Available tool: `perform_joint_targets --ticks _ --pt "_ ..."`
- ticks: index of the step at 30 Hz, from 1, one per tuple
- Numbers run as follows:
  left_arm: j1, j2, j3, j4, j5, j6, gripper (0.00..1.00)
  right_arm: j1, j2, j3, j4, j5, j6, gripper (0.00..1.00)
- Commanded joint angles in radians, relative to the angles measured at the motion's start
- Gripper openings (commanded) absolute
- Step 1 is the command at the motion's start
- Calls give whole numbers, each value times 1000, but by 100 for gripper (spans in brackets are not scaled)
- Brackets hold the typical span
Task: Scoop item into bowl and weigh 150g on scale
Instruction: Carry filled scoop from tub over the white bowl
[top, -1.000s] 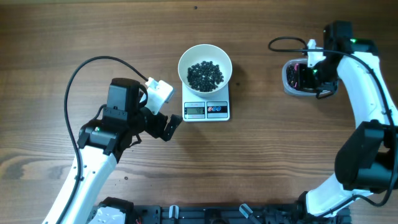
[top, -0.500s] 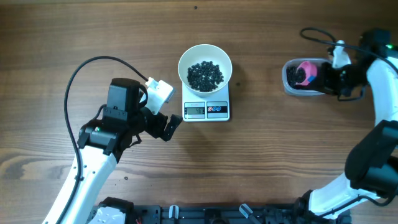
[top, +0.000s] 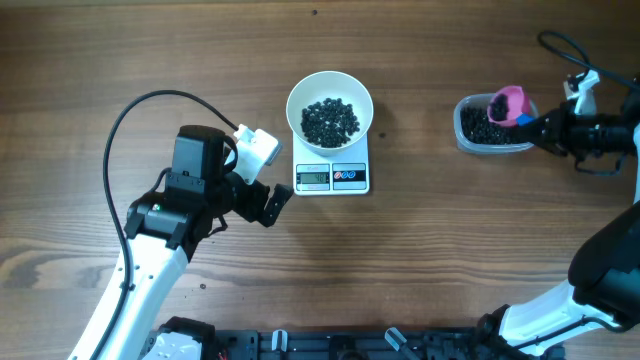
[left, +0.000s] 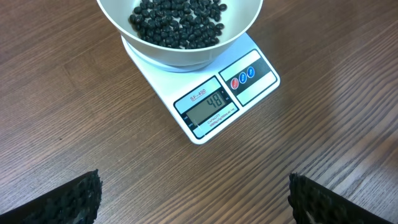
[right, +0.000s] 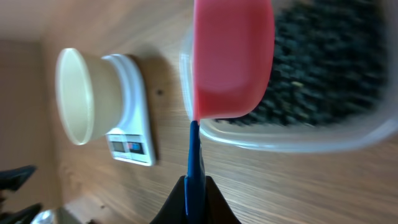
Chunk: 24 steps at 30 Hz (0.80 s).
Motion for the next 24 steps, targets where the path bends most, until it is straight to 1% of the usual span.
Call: perform_joint_targets --ticks 1,5,11,16,18,20,21,24 --pt "-3 6 -10 3 16 1 100 33 13 -6 3 -208 -55 4" --pt "-3 6 -10 3 16 1 100 99 13 -6 23 -291 -45 4" --pt "-3 6 -10 3 16 1 100 240 12 -3 133 -298 89 4" --pt "-3 6 -10 3 16 1 100 367 12 40 224 -289 187 4" --pt "-3 6 -10 3 16 1 100 422 12 65 250 -243 226 4" --pt "-3 6 -10 3 16 1 100 467 11 87 251 -192 236 4" --pt "-3 6 -10 3 16 1 100 515 11 111 246 -134 244 4" --pt "-3 6 -10 3 16 1 100 587 11 145 247 -37 262 4"
